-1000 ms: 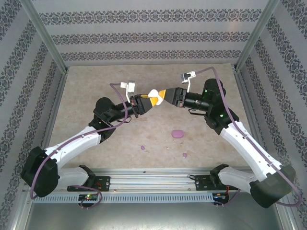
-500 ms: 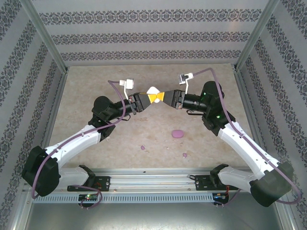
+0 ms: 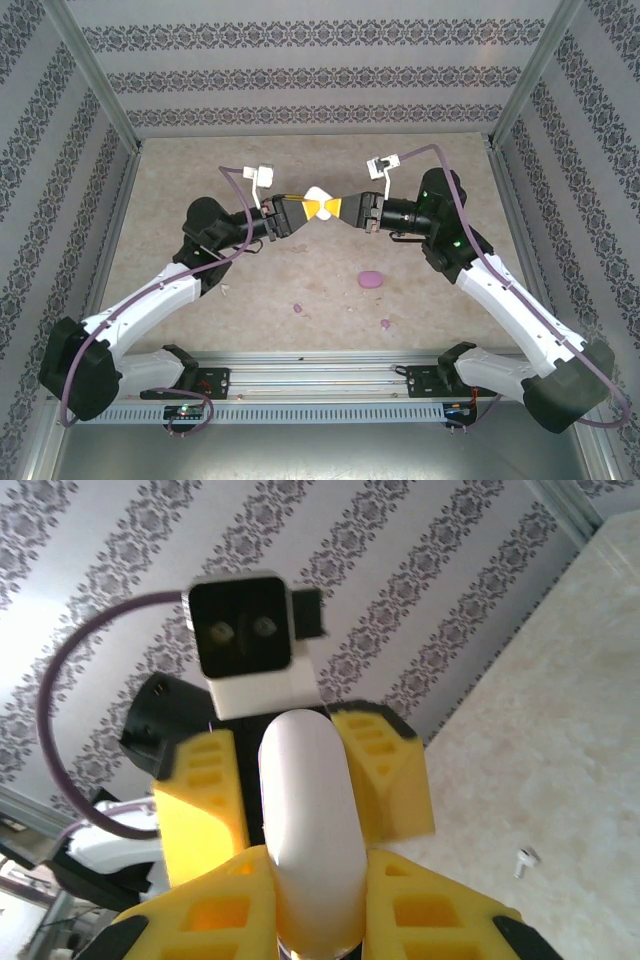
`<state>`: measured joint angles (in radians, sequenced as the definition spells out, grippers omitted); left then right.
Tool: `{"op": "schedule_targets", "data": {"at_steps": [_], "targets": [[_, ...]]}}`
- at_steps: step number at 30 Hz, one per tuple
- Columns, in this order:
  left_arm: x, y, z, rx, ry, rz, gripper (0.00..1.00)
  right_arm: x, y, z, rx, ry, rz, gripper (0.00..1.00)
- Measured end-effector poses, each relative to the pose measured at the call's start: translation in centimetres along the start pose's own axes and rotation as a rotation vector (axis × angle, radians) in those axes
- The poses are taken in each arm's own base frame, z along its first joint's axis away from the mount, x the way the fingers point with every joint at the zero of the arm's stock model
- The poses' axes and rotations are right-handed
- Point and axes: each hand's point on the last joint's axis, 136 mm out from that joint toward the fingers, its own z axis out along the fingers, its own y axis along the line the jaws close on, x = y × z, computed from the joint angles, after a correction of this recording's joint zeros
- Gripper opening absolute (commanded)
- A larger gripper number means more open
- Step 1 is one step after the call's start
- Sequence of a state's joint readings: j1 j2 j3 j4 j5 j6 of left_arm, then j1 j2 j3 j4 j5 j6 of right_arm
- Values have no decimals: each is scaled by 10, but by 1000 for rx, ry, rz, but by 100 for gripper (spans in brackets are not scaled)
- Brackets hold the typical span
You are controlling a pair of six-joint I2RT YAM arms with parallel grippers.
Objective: Insert the wireless bluetooth earbuds into the charging case
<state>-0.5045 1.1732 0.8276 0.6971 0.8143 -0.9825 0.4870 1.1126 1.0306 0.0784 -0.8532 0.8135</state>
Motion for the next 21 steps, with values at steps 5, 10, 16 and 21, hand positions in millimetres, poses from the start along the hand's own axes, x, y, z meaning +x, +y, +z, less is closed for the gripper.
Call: {"op": "schedule_targets", "data": {"at_steps": [5,10,16,21], "targets": [[-27,-18,-27,-47,29,108,61,2,3,-3,62,67,-86,7],[-22,-48,-39,-33,125,274,63,3,9,-3,74,116,-185,7],[5,-36,-46,-36,239,308,60,14,16,12,54,209,-267,7],[16,-23,-44,-32,287,260,59,20,18,23,39,258,-298,7]]}}
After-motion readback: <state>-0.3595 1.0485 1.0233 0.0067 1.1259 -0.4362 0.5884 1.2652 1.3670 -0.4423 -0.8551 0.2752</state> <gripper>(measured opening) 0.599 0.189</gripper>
